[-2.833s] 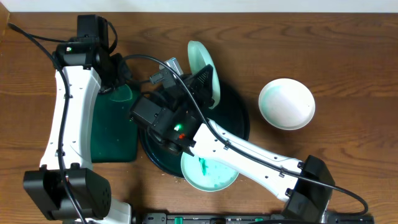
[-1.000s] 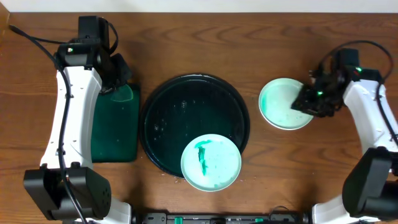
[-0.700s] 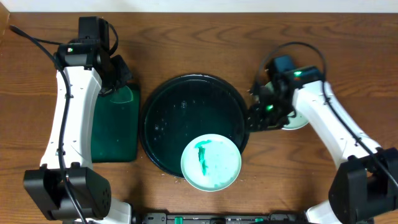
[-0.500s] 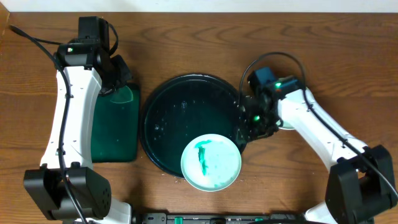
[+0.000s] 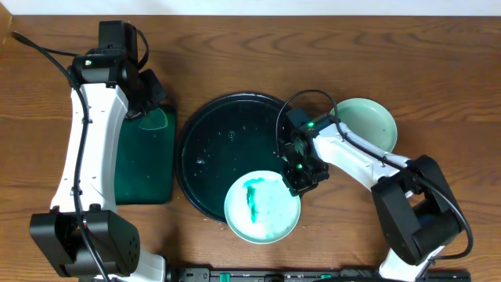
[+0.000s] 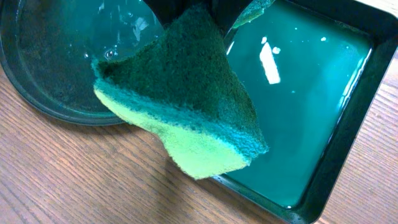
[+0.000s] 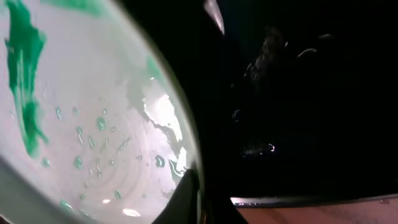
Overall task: Clean dirty plates on tray and stack at the side
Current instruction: 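Move the right gripper to the last plate and grasp its rim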
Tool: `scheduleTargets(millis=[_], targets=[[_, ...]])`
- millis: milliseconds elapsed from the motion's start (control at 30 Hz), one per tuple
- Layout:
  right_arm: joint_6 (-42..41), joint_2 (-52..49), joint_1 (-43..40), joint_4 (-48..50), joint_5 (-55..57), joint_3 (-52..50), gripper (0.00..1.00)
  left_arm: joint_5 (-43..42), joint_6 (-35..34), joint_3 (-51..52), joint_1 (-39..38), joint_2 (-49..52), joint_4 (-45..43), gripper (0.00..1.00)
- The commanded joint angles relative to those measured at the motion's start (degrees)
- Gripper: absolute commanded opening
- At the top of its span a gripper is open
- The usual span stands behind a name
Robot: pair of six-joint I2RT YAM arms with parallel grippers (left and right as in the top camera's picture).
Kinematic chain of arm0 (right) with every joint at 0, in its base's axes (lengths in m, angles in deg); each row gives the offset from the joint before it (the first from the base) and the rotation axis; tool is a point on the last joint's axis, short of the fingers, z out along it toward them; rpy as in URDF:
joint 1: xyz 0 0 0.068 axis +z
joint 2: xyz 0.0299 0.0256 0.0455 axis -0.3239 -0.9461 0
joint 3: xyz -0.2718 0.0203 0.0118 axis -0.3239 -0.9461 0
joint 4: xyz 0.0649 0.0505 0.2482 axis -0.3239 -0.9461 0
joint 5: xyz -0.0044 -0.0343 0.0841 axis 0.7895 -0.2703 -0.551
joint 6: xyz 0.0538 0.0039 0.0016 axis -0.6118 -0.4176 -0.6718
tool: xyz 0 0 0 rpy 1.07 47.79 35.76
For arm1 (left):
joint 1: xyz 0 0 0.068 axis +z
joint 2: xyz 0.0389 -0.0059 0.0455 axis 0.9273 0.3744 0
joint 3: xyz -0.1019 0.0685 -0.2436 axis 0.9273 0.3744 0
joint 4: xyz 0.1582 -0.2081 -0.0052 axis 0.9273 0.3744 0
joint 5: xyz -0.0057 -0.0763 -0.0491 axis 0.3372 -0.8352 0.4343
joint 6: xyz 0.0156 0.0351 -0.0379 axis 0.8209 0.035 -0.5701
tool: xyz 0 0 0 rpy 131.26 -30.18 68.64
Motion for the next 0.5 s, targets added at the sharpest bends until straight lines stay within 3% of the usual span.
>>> scheduleTargets(millis=[0, 133, 267, 467], targets=[[-0.7, 0.0, 0.3, -0.3, 2.5, 2.3, 0.01, 0.7, 0.5, 0.3, -0.1, 0.0, 0.1, 0.07], [-0.8, 0.2, 0.3, 2.4, 2.7, 9.0, 0.01, 0.7, 0.5, 0.3, -0.1, 0.0, -0.3, 0.07], [-5.6, -0.2, 0.8, 12.1, 9.4, 10.5, 0.01, 0.7, 0.5, 0.3, -0.1, 0.0, -0.5, 0.07], [-1.4, -3.4, 1.0, 18.8, 8.7, 10.5, 0.01, 0.7, -0.8, 0.3, -0.1, 0.0, -0.5, 0.07]])
